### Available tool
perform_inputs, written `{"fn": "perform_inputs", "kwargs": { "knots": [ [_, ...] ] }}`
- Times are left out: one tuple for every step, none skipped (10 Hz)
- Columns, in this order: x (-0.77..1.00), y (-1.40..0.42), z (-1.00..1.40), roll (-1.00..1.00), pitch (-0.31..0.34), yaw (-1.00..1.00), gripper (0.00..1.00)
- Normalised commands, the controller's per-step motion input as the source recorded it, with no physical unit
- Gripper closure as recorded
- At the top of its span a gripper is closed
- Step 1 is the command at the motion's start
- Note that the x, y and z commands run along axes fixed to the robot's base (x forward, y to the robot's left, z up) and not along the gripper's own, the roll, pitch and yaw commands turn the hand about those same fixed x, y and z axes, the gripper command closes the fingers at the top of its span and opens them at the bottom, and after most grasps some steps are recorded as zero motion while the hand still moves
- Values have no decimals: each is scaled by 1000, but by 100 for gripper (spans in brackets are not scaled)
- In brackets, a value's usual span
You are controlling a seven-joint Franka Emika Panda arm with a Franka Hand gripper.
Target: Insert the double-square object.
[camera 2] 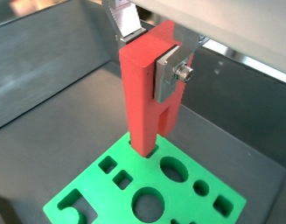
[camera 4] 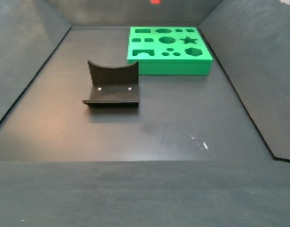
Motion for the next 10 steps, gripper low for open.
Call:
{"fn": "perform_inputs", "kwargs": {
  "knots": [
    [51,31,-257,3,-16,-1000,100],
    [114,74,-266,9,-11,-986,100],
    [117,77,-269,10,-10,-983,100],
    [154,94,-257,7,-16,-966,100],
    [380,166,-289,49,0,-814,100],
    [423,174,-291,60,0,-786,100],
    [426,171,-269,51,0,-794,100],
    [423,169,-263,51,0,-803,100],
    [320,123,-263,83,0,-860,100],
    [206,80,-234,84,-7,-943,100]
  ]
}}
